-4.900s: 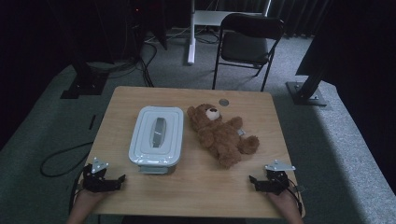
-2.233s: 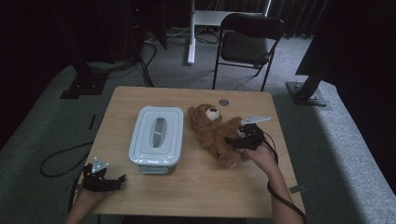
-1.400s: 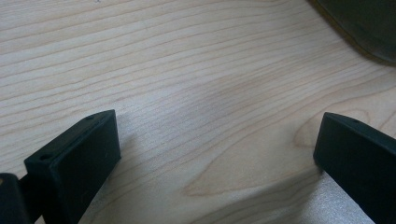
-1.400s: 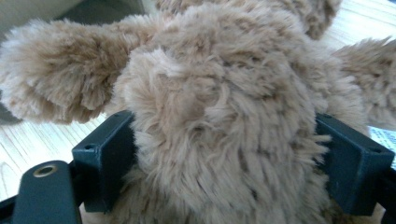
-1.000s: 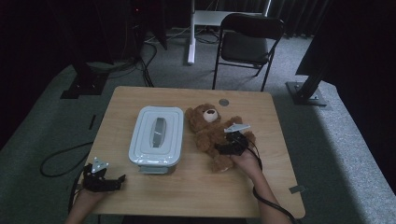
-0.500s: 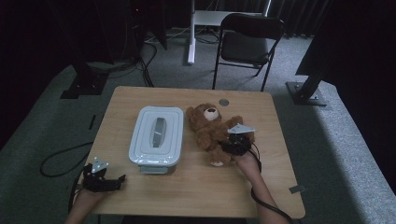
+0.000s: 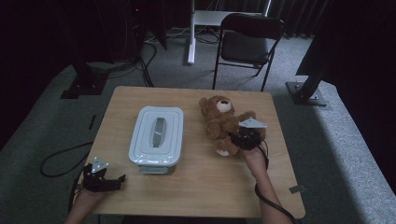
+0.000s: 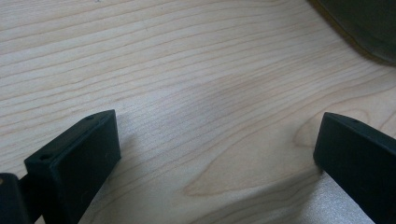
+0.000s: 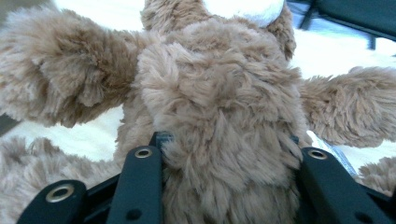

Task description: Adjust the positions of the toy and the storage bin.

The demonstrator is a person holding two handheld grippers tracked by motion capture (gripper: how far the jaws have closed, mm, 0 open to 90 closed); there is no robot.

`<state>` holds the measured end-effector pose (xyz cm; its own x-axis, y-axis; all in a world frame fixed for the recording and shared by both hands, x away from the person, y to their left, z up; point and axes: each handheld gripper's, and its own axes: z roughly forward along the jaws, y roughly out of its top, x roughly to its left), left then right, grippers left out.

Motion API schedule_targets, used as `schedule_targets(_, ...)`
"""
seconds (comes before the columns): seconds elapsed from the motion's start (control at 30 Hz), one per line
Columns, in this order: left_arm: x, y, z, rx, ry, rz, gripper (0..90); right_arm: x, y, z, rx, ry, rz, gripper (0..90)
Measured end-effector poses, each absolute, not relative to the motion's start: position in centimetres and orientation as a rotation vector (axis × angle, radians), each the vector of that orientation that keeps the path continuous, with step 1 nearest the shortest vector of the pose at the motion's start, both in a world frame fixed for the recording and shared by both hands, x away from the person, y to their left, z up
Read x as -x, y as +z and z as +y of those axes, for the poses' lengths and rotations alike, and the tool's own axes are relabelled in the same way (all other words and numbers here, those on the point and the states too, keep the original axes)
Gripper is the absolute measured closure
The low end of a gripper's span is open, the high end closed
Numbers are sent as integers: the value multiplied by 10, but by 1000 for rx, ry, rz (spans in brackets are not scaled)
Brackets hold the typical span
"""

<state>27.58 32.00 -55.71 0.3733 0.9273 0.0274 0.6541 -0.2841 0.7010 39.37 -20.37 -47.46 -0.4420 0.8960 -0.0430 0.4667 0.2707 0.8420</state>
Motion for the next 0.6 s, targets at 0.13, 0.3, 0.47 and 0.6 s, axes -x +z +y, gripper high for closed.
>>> schedule_targets(0.13,-276,-557,320,-2036,588,1359,11,-402,-468,-219,-1269,1055,1962,591)
schedule_targets(0.3,-276,-557,320,-2036,588,1359,11,-414,-464,-239,-1335,1002,1860,590)
schedule_targets(0.47,-276,-557,320,-2037,588,1359,11,-424,-464,-254,-1402,973,1791,589)
schedule_targets(0.6,-276,-557,320,-2037,588,1359,11,-433,-469,-266,-1462,930,1738,586)
